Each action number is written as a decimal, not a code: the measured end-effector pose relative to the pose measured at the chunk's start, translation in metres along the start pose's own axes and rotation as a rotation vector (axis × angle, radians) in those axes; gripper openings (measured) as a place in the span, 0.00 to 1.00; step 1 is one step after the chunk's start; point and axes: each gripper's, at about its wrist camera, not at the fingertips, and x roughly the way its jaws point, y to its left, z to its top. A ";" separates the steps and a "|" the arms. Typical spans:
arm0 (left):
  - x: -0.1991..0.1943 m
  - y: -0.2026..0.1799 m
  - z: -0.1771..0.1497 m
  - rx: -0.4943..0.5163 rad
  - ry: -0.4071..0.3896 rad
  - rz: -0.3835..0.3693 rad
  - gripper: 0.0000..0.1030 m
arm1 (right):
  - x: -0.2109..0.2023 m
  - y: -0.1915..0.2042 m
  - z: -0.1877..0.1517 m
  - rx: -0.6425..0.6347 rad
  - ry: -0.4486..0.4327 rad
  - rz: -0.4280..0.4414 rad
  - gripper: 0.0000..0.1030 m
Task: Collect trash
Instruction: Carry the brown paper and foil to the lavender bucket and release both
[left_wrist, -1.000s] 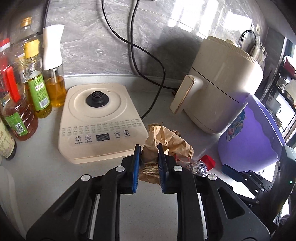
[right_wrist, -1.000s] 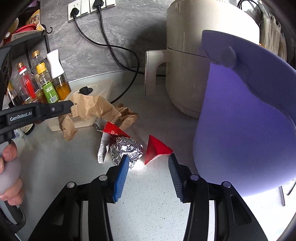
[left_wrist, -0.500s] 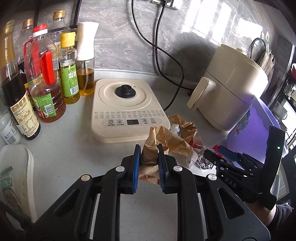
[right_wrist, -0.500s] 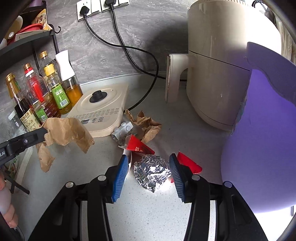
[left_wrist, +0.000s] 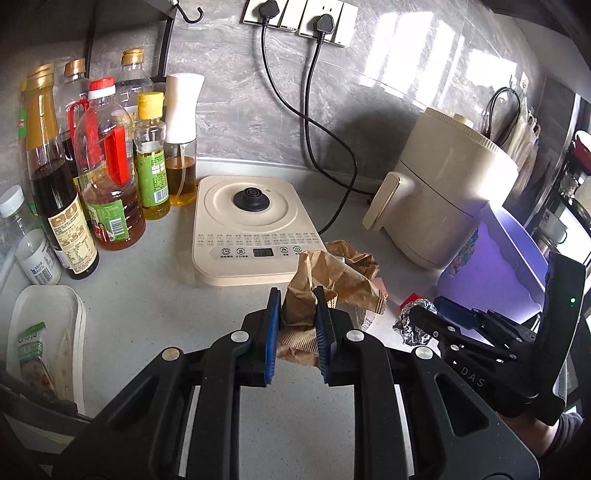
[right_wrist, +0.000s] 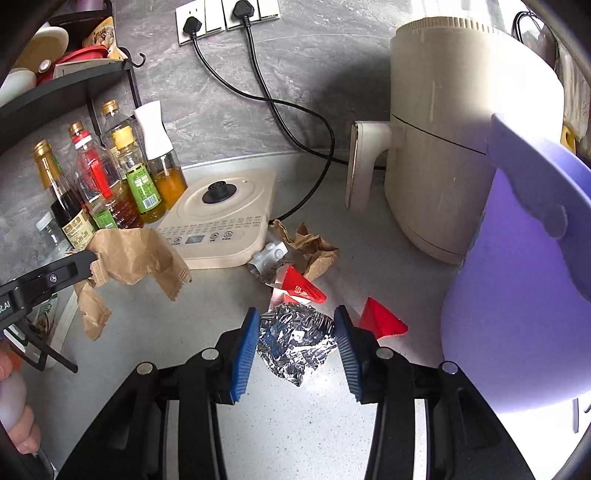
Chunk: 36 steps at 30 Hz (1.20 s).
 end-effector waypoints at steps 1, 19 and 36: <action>-0.004 -0.002 0.001 0.004 -0.006 -0.001 0.18 | -0.007 0.001 0.001 -0.001 -0.011 0.010 0.40; -0.058 -0.050 0.031 0.072 -0.146 -0.065 0.18 | -0.140 -0.037 0.059 0.005 -0.271 -0.062 0.39; -0.054 -0.101 0.051 0.123 -0.181 -0.155 0.18 | -0.182 -0.129 0.082 0.082 -0.326 -0.252 0.65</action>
